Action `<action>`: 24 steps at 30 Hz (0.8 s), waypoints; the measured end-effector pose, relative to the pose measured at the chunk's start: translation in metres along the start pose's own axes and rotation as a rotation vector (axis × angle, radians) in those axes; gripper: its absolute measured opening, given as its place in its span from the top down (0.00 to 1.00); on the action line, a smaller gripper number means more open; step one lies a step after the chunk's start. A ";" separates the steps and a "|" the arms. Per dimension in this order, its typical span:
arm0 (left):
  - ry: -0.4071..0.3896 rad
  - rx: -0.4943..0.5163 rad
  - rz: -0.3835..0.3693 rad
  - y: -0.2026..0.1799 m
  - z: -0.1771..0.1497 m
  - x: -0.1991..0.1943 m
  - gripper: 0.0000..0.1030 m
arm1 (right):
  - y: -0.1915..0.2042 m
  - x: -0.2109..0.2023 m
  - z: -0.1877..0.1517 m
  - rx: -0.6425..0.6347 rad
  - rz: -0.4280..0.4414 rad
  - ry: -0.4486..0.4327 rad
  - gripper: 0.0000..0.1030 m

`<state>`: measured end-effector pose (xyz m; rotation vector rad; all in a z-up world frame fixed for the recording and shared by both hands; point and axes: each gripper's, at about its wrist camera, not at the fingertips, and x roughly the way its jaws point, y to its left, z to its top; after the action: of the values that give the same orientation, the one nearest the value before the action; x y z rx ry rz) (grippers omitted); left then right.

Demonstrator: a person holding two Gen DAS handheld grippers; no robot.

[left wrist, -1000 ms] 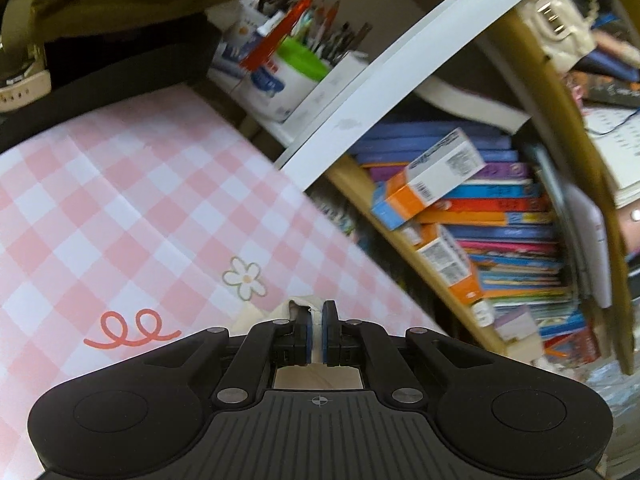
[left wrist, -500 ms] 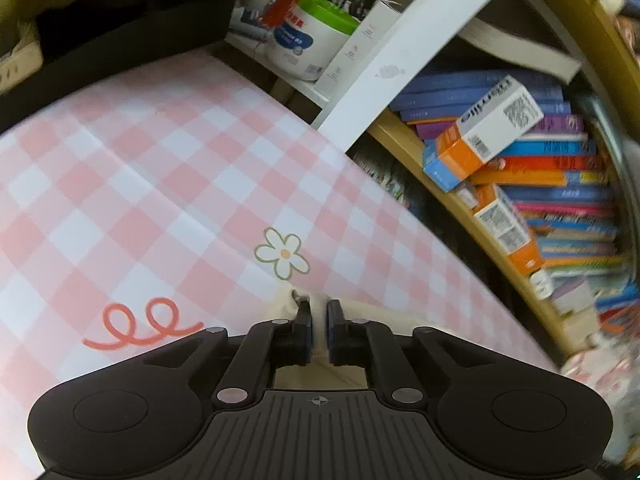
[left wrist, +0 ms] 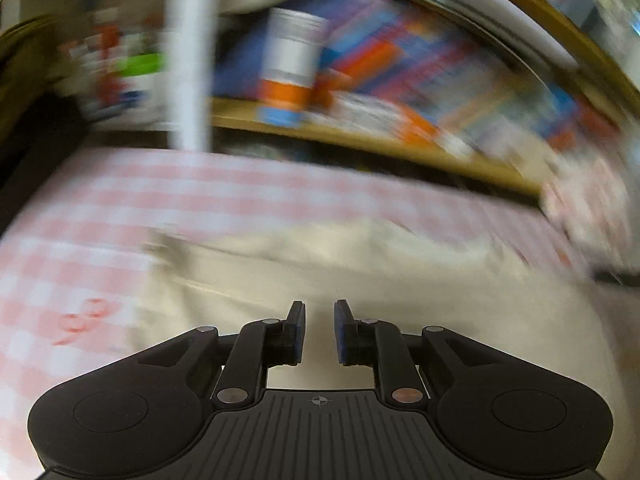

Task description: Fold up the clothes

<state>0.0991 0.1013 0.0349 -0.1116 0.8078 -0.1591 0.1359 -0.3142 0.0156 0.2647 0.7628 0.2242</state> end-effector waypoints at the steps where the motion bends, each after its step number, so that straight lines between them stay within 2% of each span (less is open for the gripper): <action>1: 0.015 0.049 -0.011 -0.013 -0.002 0.004 0.85 | 0.012 0.002 -0.004 -0.058 0.005 0.012 0.57; 3: 0.044 0.130 -0.028 -0.033 -0.006 0.011 0.85 | 0.035 0.006 -0.013 -0.175 0.014 0.036 0.59; 7: 0.092 0.175 -0.036 -0.053 -0.005 0.029 0.85 | 0.077 0.014 -0.029 -0.383 0.030 0.079 0.60; 10: 0.134 0.190 -0.024 -0.059 -0.001 0.041 0.85 | 0.079 0.017 -0.034 -0.397 0.024 0.086 0.60; 16: 0.151 0.232 0.012 -0.066 0.023 0.066 0.83 | 0.083 0.022 -0.046 -0.423 0.011 0.102 0.60; 17: 0.135 0.226 0.033 -0.065 0.032 0.071 0.80 | 0.084 0.023 -0.047 -0.428 0.009 0.104 0.60; 20: 0.035 0.164 0.143 -0.054 0.063 0.075 0.81 | 0.086 0.026 -0.053 -0.441 0.003 0.112 0.60; 22: -0.036 0.075 0.150 -0.038 0.081 0.068 0.81 | 0.087 0.027 -0.056 -0.448 0.001 0.116 0.60; 24: -0.093 0.029 0.151 -0.026 0.090 0.056 0.81 | 0.087 0.028 -0.055 -0.448 0.005 0.118 0.60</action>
<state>0.2003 0.0694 0.0616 -0.0304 0.7181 -0.0221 0.1072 -0.2157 -0.0132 -0.1728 0.8064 0.4102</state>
